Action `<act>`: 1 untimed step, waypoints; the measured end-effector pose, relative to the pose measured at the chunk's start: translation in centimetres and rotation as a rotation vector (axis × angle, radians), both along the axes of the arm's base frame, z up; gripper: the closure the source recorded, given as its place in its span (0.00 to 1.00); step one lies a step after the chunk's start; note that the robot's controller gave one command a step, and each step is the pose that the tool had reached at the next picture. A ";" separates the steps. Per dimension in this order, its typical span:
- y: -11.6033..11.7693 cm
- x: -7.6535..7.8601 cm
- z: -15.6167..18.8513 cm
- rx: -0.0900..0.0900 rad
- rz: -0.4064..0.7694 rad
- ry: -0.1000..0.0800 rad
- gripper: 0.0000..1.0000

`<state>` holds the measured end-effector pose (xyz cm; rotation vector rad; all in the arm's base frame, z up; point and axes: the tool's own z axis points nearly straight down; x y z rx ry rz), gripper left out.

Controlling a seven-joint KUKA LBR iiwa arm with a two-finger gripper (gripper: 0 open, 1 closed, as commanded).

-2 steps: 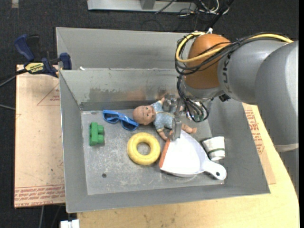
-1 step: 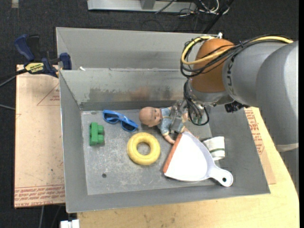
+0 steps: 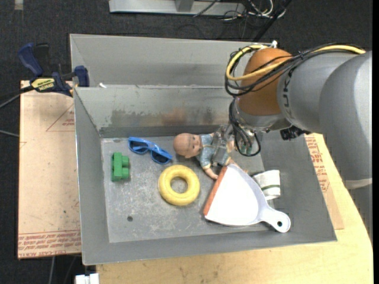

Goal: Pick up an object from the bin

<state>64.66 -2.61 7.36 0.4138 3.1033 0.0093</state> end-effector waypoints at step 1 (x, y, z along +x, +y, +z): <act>0.0 -0.1 0.4 0.000 0.000 0.002 1.00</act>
Offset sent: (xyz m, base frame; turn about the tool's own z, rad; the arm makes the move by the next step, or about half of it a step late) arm 0.0000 -0.0002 0.0134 0.0000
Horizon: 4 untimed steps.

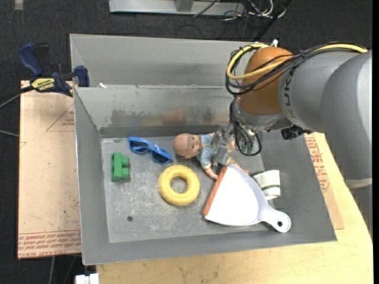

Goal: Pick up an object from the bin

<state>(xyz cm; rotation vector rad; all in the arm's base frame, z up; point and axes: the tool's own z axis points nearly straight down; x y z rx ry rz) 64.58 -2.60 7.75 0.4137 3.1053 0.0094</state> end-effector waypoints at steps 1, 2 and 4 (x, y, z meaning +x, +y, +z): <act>0.0 -0.2 1.6 -0.001 0.001 0.005 1.00; -0.1 -0.1 2.7 -0.001 0.001 0.001 1.00; -0.1 -0.2 3.7 -0.001 0.002 0.006 1.00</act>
Offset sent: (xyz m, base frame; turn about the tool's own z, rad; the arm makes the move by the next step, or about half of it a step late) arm 0.0000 -0.0001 0.0375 0.0000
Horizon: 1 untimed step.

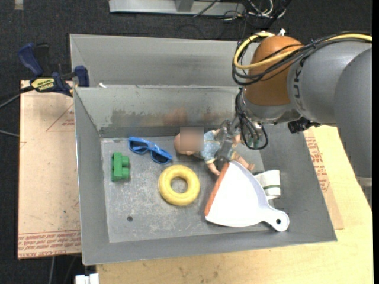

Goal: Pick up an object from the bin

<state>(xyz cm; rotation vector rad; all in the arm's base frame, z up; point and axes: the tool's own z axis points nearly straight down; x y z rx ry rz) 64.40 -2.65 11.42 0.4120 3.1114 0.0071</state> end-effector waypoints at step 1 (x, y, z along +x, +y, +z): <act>0.0 0.0 1.5 0.000 0.000 0.001 1.00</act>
Offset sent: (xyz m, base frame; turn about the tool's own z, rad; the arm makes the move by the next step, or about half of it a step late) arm -0.0001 -0.0001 0.0425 0.0000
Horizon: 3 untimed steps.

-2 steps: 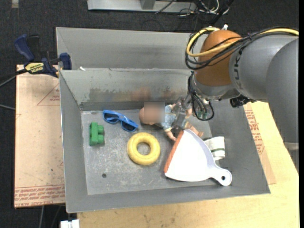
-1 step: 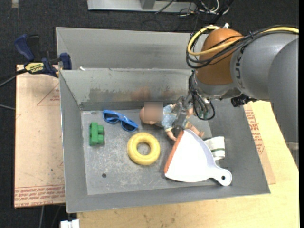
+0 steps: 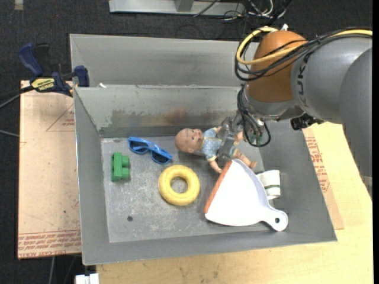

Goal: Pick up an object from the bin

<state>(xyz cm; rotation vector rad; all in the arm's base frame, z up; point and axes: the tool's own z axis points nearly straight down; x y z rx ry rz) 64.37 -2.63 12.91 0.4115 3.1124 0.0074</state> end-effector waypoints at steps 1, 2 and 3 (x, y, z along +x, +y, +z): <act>0.0 0.1 1.2 0.000 0.001 -0.004 1.00; 0.0 0.1 1.8 0.000 0.001 -0.005 1.00; 0.0 0.1 2.5 0.000 0.001 -0.001 1.00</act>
Offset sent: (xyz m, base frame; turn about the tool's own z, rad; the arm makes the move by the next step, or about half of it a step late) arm 0.0001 0.0000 0.0206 0.0000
